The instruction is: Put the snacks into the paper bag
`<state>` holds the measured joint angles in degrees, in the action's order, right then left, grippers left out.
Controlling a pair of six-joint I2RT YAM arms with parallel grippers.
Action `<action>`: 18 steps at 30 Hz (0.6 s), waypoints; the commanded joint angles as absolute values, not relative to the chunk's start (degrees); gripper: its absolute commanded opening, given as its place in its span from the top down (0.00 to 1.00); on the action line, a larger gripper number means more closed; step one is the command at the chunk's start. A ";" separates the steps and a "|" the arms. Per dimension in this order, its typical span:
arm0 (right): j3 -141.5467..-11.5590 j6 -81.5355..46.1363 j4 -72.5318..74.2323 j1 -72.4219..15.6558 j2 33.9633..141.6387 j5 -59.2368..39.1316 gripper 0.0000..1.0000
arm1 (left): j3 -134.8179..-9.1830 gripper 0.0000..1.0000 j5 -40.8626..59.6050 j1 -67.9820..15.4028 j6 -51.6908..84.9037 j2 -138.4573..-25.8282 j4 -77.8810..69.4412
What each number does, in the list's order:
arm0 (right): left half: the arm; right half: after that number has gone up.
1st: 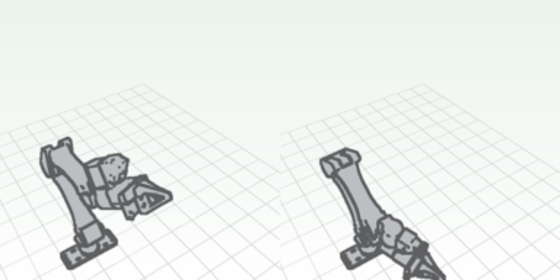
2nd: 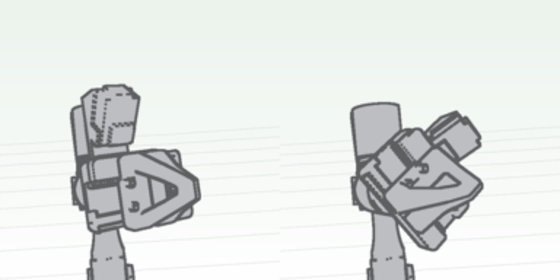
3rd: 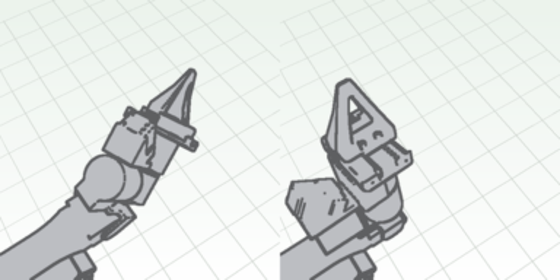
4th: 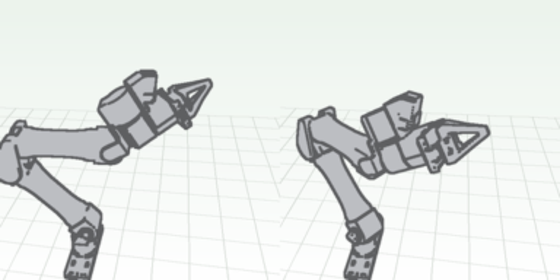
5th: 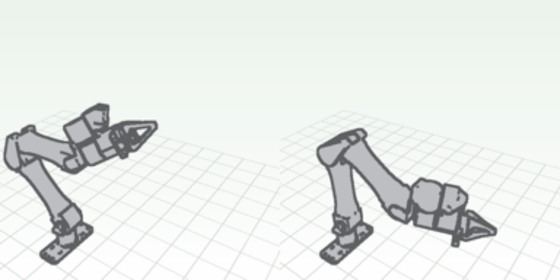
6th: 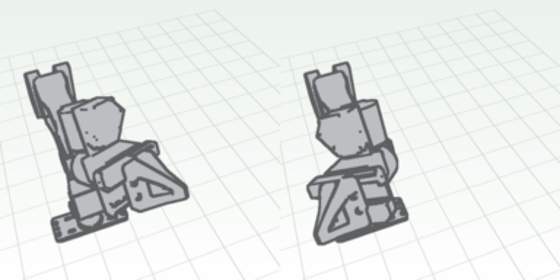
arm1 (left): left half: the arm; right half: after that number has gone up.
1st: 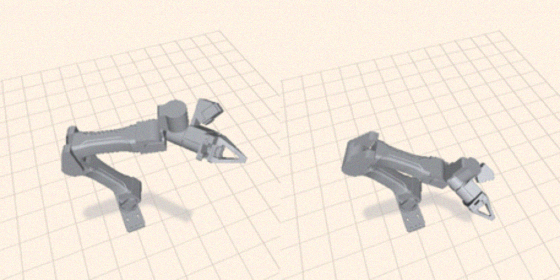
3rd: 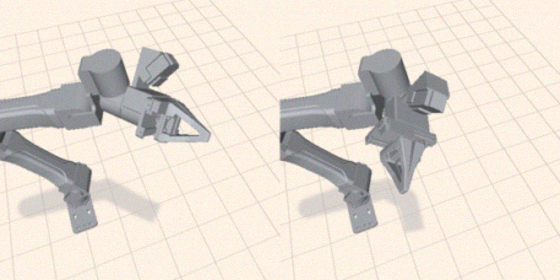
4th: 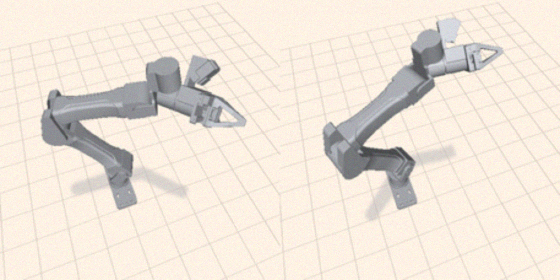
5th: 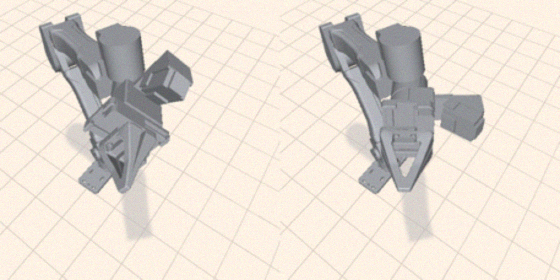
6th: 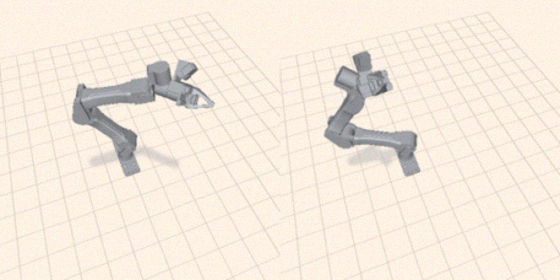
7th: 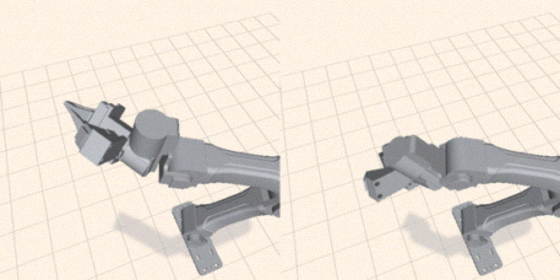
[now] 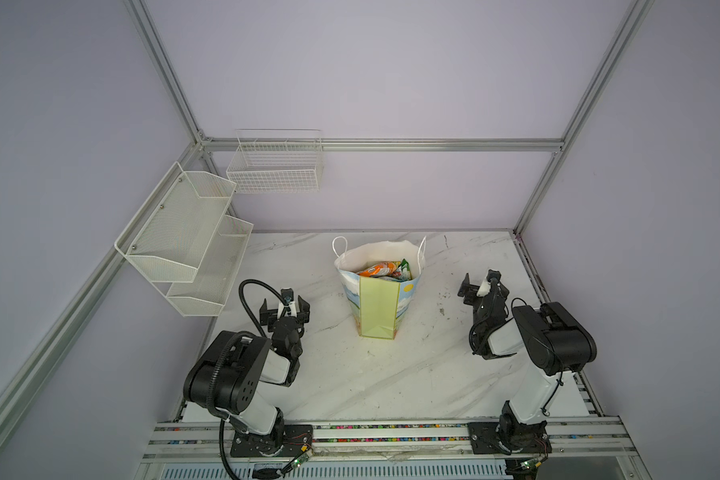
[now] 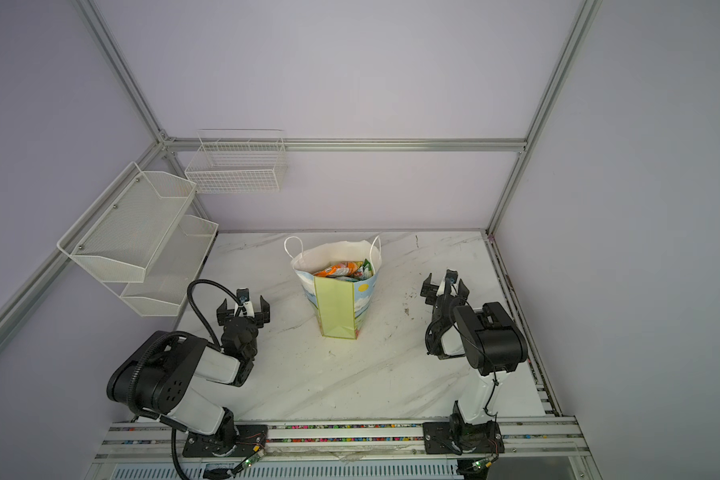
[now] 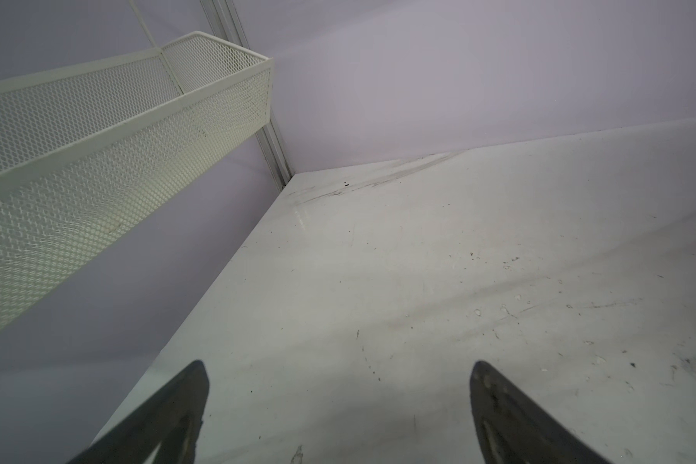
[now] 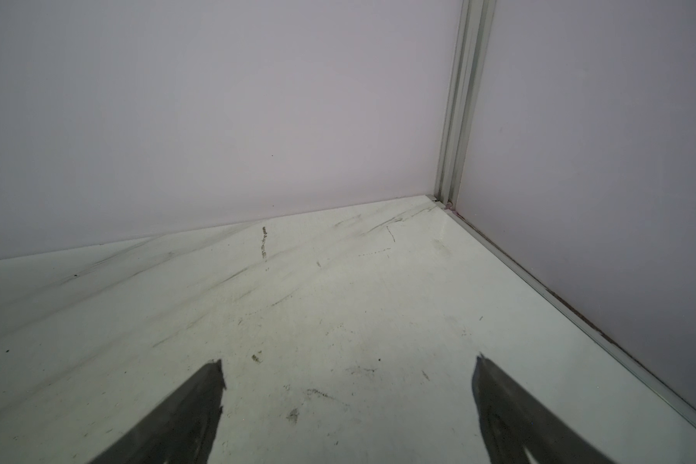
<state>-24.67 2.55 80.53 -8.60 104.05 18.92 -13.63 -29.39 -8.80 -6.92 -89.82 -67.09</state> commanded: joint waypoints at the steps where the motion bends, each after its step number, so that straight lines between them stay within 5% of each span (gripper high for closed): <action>1: -25.45 1.68 80.86 -8.34 103.01 20.29 0.03 | -21.35 0.00 -22.76 -3.36 1.80 -88.88 -53.68; 18: -19.65 -1.23 88.63 -7.00 101.22 23.41 0.03 | -16.09 0.00 -22.20 -1.40 3.68 -89.47 -64.10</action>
